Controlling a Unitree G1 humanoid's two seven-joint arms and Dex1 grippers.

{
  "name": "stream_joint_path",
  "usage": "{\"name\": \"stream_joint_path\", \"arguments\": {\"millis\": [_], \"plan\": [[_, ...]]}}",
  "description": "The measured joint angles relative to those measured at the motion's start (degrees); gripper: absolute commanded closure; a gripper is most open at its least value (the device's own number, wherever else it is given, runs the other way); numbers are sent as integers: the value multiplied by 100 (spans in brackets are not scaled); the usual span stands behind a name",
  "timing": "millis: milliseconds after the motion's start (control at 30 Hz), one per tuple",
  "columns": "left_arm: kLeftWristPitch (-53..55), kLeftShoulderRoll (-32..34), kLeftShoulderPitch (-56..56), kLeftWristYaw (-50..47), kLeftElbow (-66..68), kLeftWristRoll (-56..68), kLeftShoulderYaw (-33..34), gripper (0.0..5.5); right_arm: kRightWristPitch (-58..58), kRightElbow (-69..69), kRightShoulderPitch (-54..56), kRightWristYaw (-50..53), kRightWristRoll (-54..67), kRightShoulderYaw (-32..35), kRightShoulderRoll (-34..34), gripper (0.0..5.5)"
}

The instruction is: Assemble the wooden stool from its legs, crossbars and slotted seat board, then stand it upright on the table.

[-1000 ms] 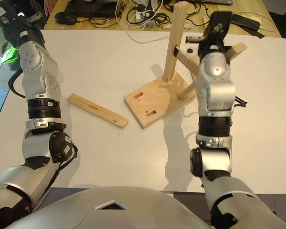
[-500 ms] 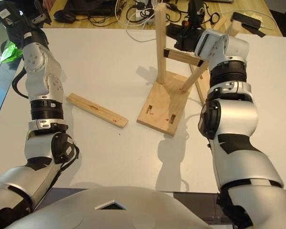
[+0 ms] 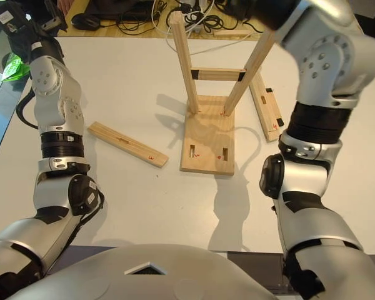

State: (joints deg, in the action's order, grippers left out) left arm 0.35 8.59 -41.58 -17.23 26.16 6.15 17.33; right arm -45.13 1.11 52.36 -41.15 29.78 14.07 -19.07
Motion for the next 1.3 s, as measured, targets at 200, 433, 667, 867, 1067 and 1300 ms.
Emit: {"name": "stream_joint_path", "arguments": {"millis": [200, 433, 667, 867, 1067, 1300], "plan": [[-129, 1, 213, -50, -267, -43, 9, 56, 1499, -792, -509, 1617, -1087, 1211, -1155, 417], [-121, -39, 381, 14, -494, -38, -20, 56, 2368, -1576, -3676, 1110, -1567, 1385, -1728, 293], [-84, -72, 519, 34, -617, 7, -1, 56, 1663, -98, -6370, 960, -1289, 1303, -1154, 168], [147, -149, 518, 51, -887, 124, -2, 56, 230, 0, -6226, 832, -946, 1016, -1524, 99], [269, -162, 527, 52, -928, 125, 11, 56, 181, -475, -5728, 1497, -1415, 838, -1679, 99], [333, -179, 557, 59, -941, 125, 5, 56, 812, -1652, -4581, 1951, -1830, 509, -1665, 99]]}}
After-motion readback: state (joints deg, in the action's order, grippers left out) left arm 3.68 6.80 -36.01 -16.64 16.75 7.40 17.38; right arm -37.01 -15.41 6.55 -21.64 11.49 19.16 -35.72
